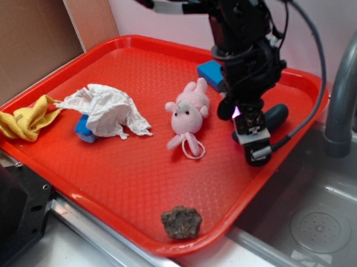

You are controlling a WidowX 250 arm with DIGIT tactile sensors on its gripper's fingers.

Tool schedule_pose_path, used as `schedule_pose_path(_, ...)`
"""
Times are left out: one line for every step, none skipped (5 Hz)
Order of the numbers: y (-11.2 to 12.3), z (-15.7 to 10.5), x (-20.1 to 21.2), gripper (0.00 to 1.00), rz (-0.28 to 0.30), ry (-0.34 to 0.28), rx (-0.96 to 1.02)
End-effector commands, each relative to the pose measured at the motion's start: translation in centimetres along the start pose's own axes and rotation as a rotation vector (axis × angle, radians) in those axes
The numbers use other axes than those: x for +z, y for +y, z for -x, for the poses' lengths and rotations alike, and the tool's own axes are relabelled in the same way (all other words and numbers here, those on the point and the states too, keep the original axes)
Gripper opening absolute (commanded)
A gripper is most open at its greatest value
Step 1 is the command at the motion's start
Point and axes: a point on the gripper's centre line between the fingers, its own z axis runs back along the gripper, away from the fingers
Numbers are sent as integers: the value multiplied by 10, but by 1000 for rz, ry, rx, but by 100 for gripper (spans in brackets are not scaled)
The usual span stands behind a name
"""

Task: Grab the plastic pickle.

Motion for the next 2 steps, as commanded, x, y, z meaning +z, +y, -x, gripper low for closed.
schedule_pose_path(-11,2,10,0,-14,-23,-25)
schedule_pose_path(-15,20,35,0,-40,-10,22)
